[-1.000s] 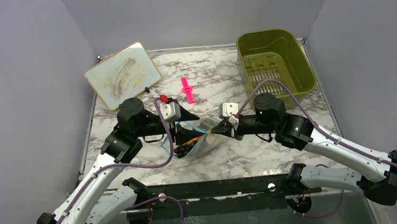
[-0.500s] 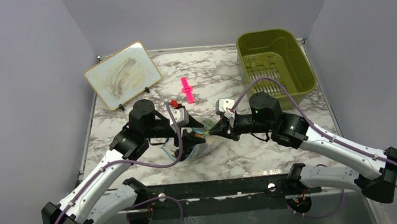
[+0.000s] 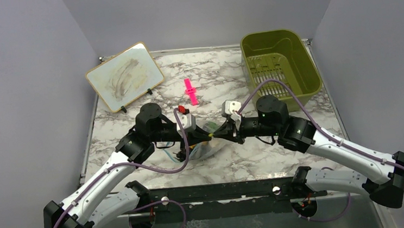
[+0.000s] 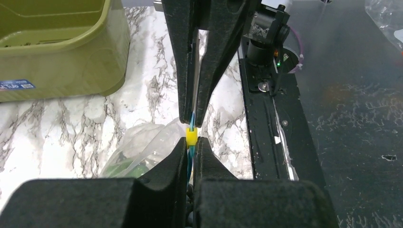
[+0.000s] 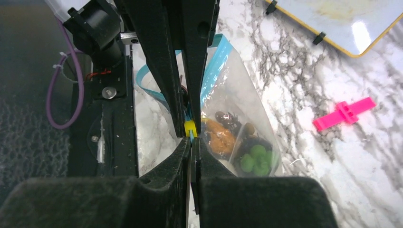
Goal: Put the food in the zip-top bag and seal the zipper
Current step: Zip the zipper food storage bag at the center of the board.
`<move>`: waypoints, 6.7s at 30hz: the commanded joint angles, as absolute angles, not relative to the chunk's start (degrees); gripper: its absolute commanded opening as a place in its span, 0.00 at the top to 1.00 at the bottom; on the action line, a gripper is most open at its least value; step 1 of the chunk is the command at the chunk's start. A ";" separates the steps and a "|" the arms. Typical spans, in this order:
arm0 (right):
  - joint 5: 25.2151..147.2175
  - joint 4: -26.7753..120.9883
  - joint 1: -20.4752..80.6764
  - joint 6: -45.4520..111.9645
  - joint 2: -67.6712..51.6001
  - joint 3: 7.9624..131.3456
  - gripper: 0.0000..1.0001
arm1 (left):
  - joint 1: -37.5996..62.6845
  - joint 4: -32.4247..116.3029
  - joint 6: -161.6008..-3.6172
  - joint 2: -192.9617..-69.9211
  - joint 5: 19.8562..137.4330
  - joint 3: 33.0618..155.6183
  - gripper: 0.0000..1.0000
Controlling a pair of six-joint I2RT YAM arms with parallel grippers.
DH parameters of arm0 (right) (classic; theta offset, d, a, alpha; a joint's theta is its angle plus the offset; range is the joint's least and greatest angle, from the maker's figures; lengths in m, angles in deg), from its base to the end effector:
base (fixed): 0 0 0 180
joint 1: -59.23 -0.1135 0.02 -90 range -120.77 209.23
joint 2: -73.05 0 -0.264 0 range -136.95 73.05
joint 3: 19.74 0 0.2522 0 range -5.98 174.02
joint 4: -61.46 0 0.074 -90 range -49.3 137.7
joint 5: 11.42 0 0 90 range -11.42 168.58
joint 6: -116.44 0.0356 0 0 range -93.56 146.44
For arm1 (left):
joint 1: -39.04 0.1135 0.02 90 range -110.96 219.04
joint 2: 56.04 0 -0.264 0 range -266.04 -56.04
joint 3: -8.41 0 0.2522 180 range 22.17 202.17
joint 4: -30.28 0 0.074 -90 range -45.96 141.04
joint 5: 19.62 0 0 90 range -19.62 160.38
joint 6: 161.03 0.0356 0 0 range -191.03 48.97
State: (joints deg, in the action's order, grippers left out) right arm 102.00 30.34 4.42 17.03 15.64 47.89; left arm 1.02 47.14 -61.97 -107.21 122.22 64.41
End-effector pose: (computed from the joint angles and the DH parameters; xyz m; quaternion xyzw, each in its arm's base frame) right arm 0.1185 0.1926 0.3426 -0.5262 0.6219 0.3685 0.4478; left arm 0.1401 -0.1450 0.3204 0.5313 0.5311 -0.4705 0.4629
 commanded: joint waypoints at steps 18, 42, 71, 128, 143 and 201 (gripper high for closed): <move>104.09 46.68 4.03 8.26 14.34 39.68 0.69 | 0.60 45.69 -60.16 -103.86 124.53 63.33 1.00; 108.06 48.84 4.03 13.14 12.38 40.95 0.99 | 0.52 45.57 -58.25 -101.76 119.15 63.27 0.96; 105.37 48.51 4.04 13.78 22.56 36.52 0.99 | 0.50 54.07 -52.11 -98.63 115.12 63.39 1.00; 102.91 52.66 4.04 11.86 30.81 34.31 0.99 | 0.56 61.41 -47.29 -97.01 112.04 63.14 1.00; 114.19 45.83 4.04 12.92 24.32 38.83 0.63 | 0.57 58.75 -48.92 -98.16 114.33 64.72 1.00; 104.06 28.05 4.05 18.40 9.36 52.89 0.60 | 0.56 58.57 -47.15 -98.65 114.78 64.64 1.00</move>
